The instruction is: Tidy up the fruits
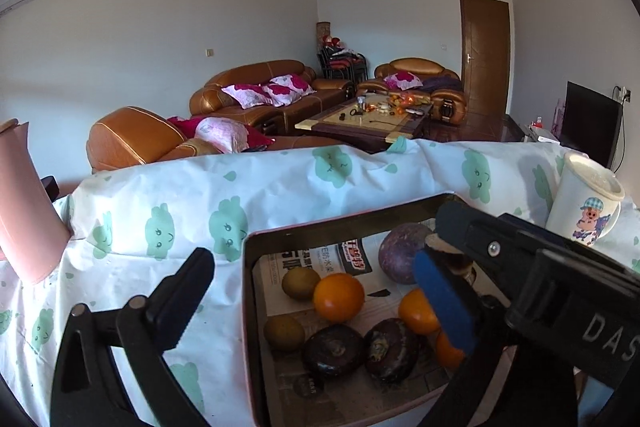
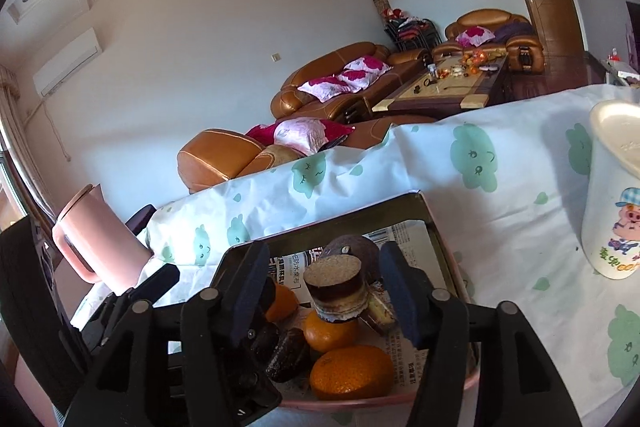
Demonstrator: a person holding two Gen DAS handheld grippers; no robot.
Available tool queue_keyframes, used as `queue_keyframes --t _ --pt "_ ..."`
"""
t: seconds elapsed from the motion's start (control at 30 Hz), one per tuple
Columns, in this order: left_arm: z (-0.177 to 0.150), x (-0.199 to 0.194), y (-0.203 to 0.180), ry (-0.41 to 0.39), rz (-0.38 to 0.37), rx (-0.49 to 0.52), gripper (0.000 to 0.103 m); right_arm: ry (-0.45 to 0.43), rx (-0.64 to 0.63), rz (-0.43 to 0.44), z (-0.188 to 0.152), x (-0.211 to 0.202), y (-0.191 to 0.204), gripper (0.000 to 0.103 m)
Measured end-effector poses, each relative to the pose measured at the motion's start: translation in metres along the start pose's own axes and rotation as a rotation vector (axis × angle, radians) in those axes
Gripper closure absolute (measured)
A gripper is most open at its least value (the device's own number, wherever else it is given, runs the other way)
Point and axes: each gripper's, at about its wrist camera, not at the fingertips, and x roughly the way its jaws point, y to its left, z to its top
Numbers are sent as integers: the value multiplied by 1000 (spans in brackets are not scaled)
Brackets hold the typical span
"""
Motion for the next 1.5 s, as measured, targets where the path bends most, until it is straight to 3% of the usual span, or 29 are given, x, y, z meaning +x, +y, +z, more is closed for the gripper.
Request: queue_keyframes --t 0.17,0.37,0.43,0.6,0.93,1.5 --pt "-8 -13 9 -16 9 -29 0 -96 -7 -90 -5 -22 8 32" --pt "-18 -40 18 -99 20 -45 0 -232 -35 -199 -19 -52 9 32" --pt "-20 -46 20 -115 21 -48 0 -281 -40 -226 -23 -64 10 24" --pt "-26 -58 27 -142 21 -63 0 -388 -95 -294 -34 -86 21 21" --pt "-30 -69 28 -160 35 -61 0 -453 -142 -330 -44 -101 36 20" --pt "-30 -71 31 -154 45 -69 0 -477 -157 -356 -47 -107 39 20"
